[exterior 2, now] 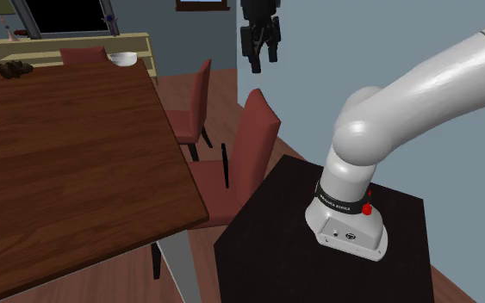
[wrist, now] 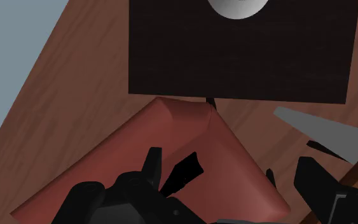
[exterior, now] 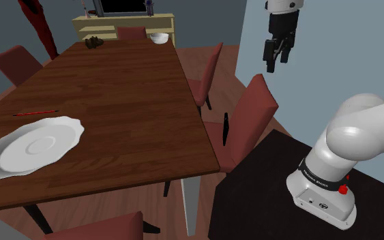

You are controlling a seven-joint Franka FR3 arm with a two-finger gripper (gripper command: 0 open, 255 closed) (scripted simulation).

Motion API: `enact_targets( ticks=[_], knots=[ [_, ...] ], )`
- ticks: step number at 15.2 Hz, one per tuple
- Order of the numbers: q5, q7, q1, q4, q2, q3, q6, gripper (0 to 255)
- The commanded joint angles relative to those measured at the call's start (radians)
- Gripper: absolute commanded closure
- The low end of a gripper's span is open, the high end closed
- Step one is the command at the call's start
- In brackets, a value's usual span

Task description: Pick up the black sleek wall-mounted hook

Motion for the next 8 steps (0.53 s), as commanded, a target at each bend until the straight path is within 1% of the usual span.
enact_targets(
  ticks=[1, 5, 8],
  knots=[
    [0.0, 0.0, 0.0, 0.0, 0.0, 0.0, 0.0, 0],
    [0.015, 0.096, -0.026, -0.111, 0.029, 0.01, 0.167, 0],
    [0.023, 0.166, -0.045, -0.179, 0.072, 0.017, 0.299, 0]
  ],
)
